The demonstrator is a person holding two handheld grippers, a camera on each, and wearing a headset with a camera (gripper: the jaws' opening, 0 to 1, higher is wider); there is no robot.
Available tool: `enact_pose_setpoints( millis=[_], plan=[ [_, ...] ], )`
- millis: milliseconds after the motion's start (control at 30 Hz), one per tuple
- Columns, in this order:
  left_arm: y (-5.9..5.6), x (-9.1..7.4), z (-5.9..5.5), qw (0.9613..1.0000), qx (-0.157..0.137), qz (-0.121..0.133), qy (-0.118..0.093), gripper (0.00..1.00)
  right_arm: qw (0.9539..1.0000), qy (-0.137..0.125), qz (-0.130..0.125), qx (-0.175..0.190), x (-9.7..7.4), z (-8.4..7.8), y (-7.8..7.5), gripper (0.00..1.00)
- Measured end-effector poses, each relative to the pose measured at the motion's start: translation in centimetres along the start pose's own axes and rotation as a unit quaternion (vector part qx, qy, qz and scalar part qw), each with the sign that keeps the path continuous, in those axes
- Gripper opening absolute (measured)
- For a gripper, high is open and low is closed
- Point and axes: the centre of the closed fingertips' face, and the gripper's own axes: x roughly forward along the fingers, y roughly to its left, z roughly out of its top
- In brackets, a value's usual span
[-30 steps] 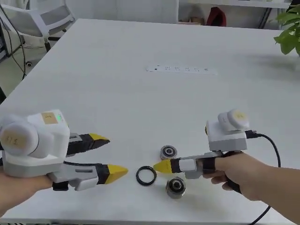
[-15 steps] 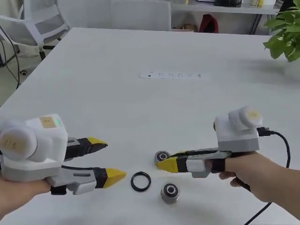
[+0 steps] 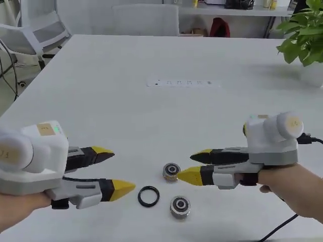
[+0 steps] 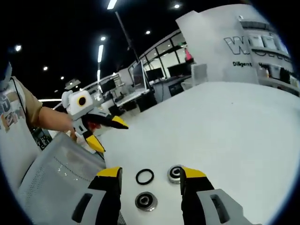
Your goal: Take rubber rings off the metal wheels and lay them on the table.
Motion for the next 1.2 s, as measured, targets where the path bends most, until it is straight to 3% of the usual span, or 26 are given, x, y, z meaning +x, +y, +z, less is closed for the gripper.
enact_pose_setpoints(
  millis=[367,567,933,1200],
  plan=[
    [-0.6,-0.7,0.4,1.0,0.007,0.002,-0.003,0.54,0.9987,-0.029,-0.022,-0.037,-3.5,-0.1,-0.7,0.55],
    [-1.0,-1.2,0.5,1.0,0.001,0.005,-0.008,0.55,0.9976,-0.021,-0.036,-0.056,-4.8,-1.4,-0.8,0.6],
    [-2.4,-2.3,0.0,0.9999,-0.011,0.001,-0.01,0.56,0.996,-0.012,-0.042,-0.078,-6.0,-3.0,-0.2,0.62],
    [-2.0,-3.3,0.3,0.9995,-0.015,0.02,-0.021,0.56,0.9949,-0.008,-0.045,-0.09,-6.4,-3.7,0.6,0.67]
  ],
)
